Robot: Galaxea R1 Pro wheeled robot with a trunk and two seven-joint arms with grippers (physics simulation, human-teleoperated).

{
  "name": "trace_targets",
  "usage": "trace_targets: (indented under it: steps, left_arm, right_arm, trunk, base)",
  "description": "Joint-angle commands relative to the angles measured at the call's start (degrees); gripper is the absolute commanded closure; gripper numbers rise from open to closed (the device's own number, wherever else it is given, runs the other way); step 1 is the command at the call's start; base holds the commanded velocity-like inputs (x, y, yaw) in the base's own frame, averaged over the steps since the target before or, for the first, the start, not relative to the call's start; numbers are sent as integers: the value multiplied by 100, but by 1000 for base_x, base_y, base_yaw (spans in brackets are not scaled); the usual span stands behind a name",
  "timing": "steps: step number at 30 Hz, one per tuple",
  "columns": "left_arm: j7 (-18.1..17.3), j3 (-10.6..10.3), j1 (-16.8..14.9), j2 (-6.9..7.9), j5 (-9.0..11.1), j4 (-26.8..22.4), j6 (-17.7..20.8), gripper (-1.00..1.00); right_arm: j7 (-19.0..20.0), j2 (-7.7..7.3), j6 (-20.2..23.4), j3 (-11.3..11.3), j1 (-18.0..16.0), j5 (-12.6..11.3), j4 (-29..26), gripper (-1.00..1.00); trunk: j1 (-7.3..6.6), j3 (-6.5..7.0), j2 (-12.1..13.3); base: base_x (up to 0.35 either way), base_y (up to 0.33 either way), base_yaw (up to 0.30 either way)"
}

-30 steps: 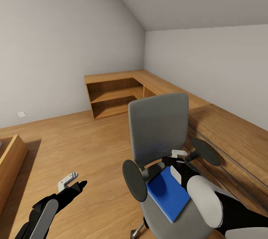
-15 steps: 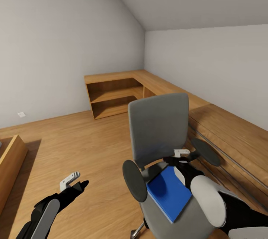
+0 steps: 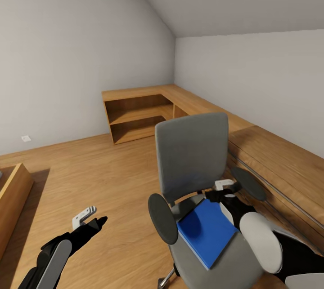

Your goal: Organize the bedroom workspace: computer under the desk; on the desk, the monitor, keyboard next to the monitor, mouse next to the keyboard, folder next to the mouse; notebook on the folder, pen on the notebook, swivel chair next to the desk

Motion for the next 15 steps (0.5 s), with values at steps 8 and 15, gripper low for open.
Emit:
trace_targets:
  steps: [8,15]
  left_arm:
    - [49,0,-3,5,61,-26,22,-100]
    - [48,0,-3,1,61,-94,23,-100]
  right_arm:
    - [577,-225,37,-32,-3,43,-13,-100]
    - [629,-241,23,-35,-3,36,-13,-100]
  trunk:
    - [0,-5,-3]
    - [0,-5,-3]
  base:
    - [0,0,0]
    - [0,0,0]
